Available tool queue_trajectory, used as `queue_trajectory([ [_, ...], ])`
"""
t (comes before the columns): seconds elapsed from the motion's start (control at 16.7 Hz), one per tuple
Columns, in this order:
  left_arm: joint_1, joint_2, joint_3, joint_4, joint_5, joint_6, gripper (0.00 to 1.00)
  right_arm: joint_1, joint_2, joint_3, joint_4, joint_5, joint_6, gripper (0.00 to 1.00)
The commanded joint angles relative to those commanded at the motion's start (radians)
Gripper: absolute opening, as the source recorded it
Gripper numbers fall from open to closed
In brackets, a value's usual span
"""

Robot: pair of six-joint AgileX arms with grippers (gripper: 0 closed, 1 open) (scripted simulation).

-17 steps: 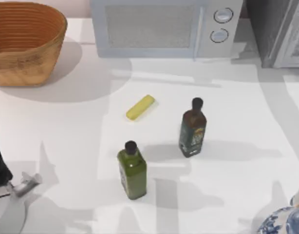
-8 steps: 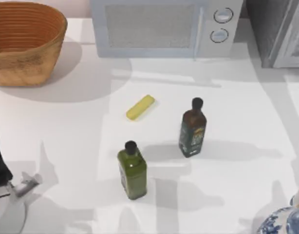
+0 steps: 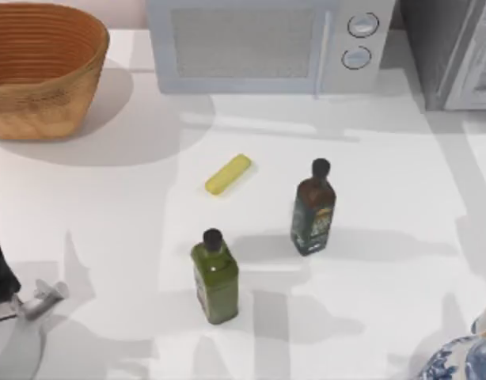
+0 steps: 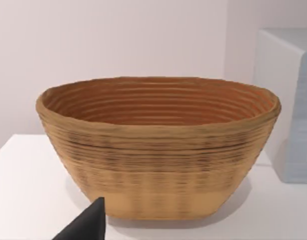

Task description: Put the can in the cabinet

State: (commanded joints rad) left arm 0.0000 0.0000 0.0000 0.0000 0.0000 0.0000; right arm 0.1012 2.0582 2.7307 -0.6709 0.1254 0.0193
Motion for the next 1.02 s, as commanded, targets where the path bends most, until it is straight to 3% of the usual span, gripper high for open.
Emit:
queue_trajectory([
  [0.36,0.0,0.0,0.0,0.0,0.0,0.0,1.0,-0.004,0.029,0.03,-0.01,-0.003,0.0,0.0],
  [1.02,0.0,0.0,0.0,0.0,0.0,0.0,1.0,-0.004,0.029,0.03,-0.01,-0.003,0.0,0.83],
])
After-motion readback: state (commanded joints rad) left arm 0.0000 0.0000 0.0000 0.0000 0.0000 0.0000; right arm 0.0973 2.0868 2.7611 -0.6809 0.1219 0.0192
